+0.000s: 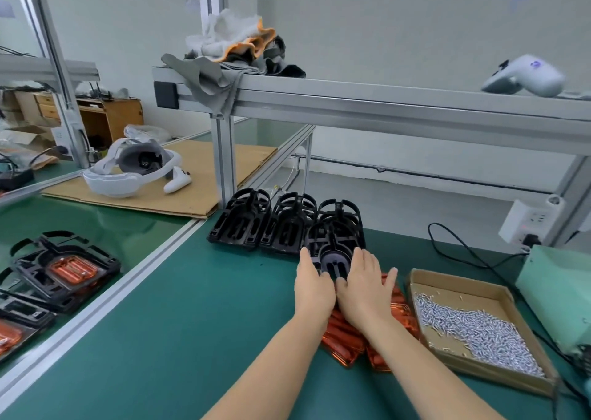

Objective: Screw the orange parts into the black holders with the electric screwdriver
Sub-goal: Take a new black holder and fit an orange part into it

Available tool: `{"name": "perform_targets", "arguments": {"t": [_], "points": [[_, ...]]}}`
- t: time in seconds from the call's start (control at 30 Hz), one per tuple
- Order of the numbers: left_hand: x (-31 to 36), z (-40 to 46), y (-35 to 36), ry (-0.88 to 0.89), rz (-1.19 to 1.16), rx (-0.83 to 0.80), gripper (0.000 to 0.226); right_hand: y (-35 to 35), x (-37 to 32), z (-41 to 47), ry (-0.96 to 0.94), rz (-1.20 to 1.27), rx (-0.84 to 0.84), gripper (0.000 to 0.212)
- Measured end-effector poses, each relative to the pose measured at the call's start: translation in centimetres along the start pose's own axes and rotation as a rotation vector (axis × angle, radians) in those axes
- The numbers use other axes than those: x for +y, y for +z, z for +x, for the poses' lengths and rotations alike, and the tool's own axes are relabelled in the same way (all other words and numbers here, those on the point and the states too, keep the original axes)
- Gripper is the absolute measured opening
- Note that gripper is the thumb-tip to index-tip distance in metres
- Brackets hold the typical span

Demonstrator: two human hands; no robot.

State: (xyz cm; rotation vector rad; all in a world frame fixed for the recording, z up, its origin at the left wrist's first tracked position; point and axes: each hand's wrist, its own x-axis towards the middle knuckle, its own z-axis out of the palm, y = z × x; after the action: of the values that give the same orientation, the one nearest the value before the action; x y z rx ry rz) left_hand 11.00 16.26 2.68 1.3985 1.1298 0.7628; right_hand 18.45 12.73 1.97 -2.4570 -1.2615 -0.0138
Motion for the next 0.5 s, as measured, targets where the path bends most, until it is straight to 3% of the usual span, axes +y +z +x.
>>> {"name": "perform_targets", "arguments": {"t": [0.23,0.5], "points": [[0.0,-2.5,-1.0,0.09,-0.236,0.017,0.06,-2.4,0.6,-1.8,-0.147,0.406,0.077,0.055],[-0.2,-8.1,-1.3,0.145,-0.382,-0.028,0.061,-3.6,3.0,-4.8,-0.103,0.441,0.079,0.059]]}}
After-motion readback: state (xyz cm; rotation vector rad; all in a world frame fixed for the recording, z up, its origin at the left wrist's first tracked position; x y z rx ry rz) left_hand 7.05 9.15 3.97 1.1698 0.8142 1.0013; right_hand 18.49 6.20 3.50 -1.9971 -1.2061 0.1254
